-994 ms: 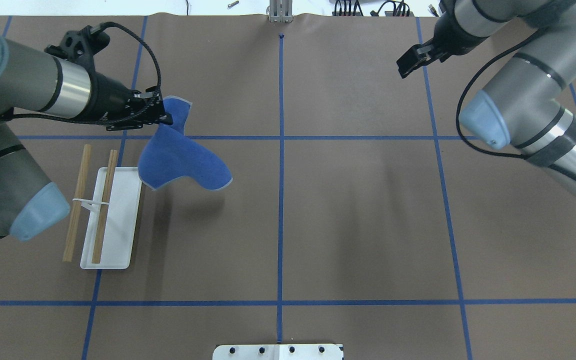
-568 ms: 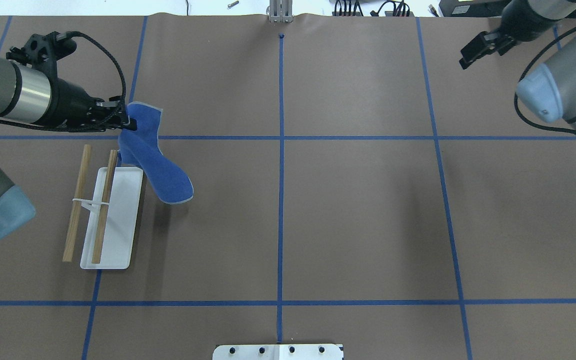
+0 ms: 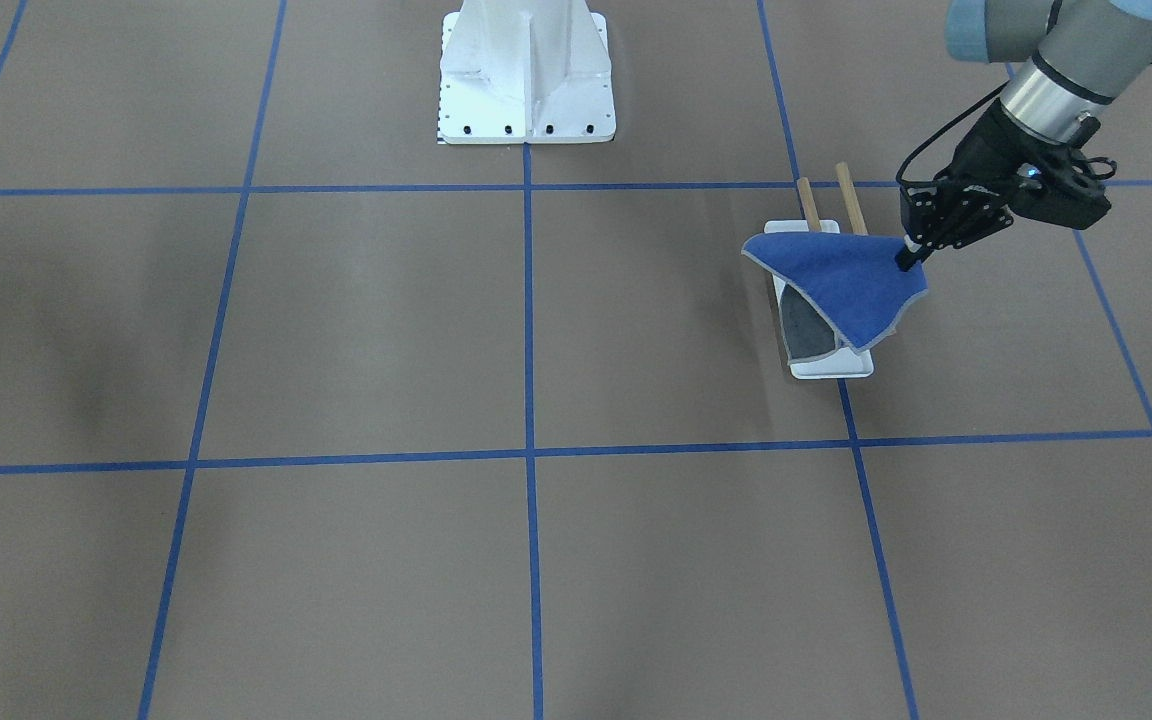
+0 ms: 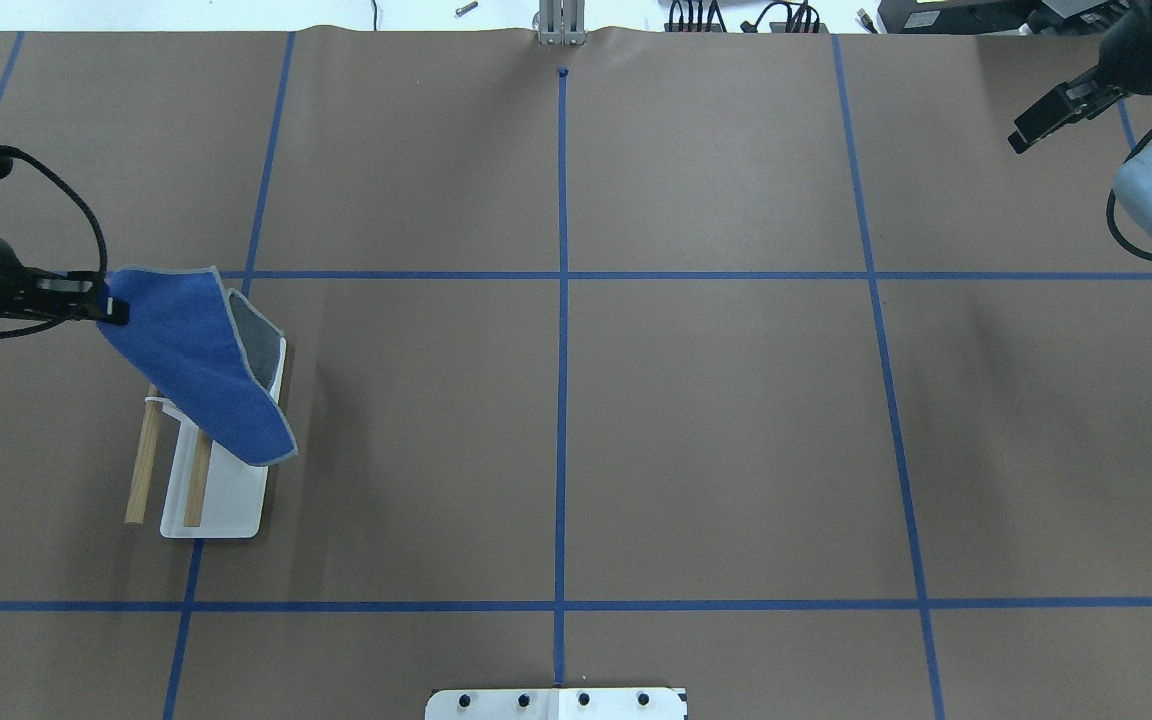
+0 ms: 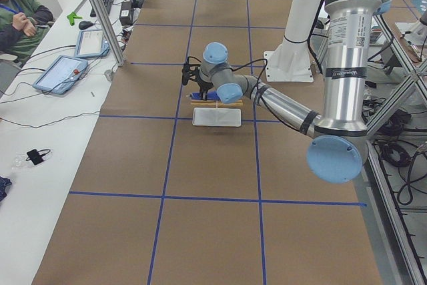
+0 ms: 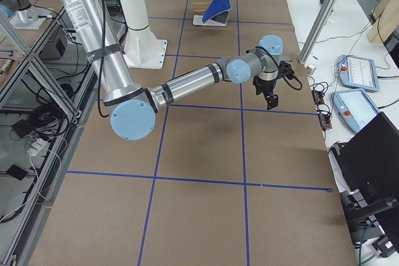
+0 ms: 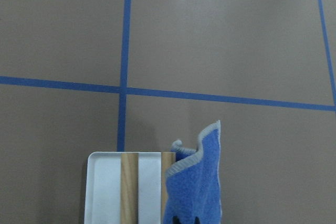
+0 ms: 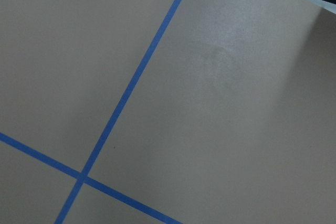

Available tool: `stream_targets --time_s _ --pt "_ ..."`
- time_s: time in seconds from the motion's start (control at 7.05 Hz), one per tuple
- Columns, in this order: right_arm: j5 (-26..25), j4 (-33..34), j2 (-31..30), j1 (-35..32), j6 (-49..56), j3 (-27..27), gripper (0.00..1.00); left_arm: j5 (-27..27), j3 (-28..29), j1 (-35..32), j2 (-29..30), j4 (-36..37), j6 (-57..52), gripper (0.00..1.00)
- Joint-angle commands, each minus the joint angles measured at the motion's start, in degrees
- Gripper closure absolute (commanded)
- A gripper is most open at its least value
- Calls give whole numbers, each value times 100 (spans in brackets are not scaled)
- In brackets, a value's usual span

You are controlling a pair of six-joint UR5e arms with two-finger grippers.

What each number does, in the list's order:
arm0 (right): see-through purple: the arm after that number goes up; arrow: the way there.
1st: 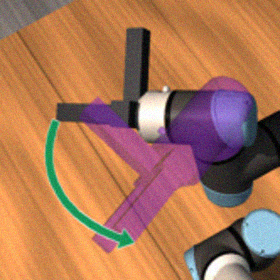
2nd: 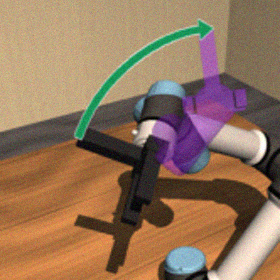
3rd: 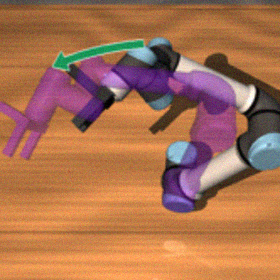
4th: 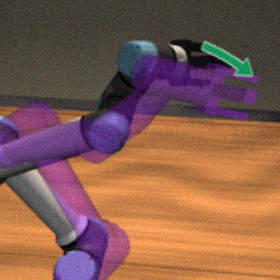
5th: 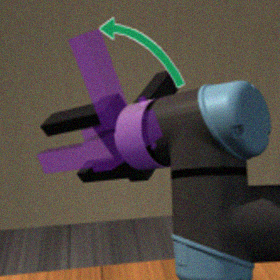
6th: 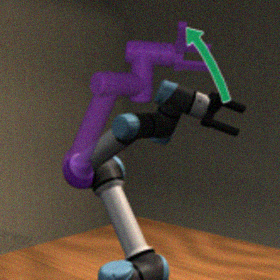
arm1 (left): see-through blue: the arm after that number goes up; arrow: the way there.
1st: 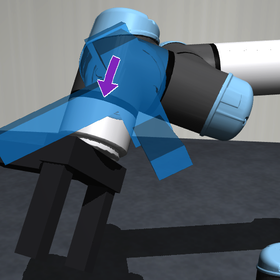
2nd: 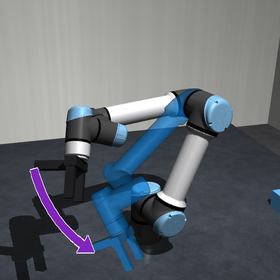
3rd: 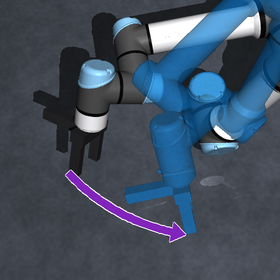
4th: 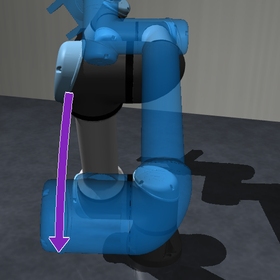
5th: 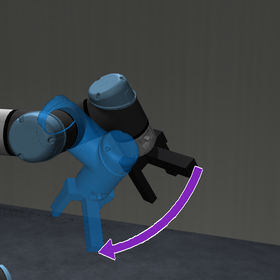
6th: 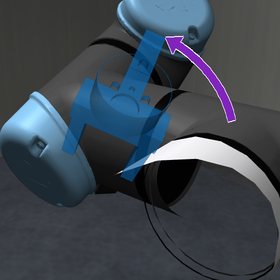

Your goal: Hang towel on rack

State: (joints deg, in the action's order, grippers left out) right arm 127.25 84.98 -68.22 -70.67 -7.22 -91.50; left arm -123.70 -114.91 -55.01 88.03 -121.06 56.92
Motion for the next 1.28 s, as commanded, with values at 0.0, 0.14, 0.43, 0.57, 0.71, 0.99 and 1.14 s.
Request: stream_targets --time_s 0.0,0.14,0.43,0.57,0.71,0.99,1.14 --pt "-24 1 -243 -86 10 9 0 -92 91 -247 -295 -5 -541 100" --pt "-33 10 -357 -165 10 61 0 -84 178 -247 -295 -14 -541 89" --pt "-33 10 -603 -314 28 159 0 -31 214 -247 -269 -14 -620 1" --pt "-42 1 -761 -429 80 159 0 -31 214 -247 -243 12 -638 1" --pt "-42 1 -919 -586 350 211 0 -40 214 -316 -242 21 -647 0" --pt "-68 -16 -1410 -824 871 255 0 -232 432 -780 -269 126 -1565 0" --pt "-60 -8 -1596 -877 872 325 0 -311 530 -1087 -260 336 -2118 0"
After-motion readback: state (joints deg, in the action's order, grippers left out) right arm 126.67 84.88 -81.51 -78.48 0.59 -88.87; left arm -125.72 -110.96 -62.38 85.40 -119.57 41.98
